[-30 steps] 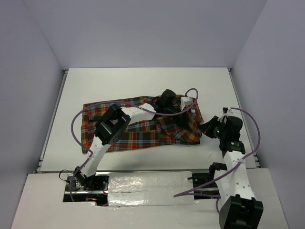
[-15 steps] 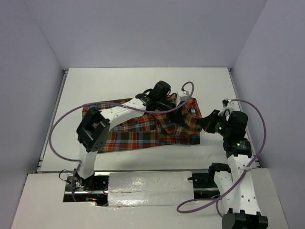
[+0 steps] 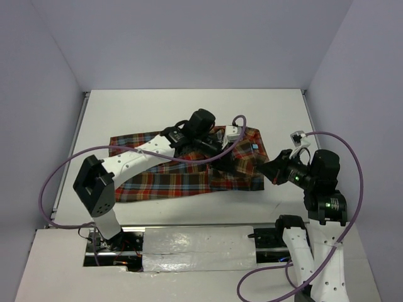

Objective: Fold and stack the long sleeve shirts
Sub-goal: Fold the shirt

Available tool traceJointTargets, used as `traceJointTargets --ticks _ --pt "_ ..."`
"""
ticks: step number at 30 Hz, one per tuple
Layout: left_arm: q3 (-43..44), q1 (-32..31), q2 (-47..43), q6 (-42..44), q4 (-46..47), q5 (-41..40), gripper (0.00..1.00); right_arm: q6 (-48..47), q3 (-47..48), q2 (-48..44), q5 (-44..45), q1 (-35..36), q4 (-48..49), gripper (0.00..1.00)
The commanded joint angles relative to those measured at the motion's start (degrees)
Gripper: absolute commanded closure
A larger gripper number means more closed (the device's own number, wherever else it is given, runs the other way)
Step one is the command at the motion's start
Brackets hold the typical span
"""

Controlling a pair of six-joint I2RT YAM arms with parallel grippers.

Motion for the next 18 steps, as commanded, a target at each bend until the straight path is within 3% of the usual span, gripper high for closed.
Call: traceJointTargets --ticks 1,14,18 --pt "-0.88 0.11 -4.19 3.69 -4.03 1.24 1.00 -1.31 3.67 -0.82 -3.30 0.70 -3.65 1.00" --pt "-2.29 0.11 -5.69 5.88 -4.73 6.16 1.00 -2.80 7.11 1.46 -6.56 4.30 -10.24 1.00" --pt "-3.60 1.16 -4.89 5.73 -3.26 4.77 1.00 -1.49 4.14 2.87 -1.05 5.19 -7.11 1.00"
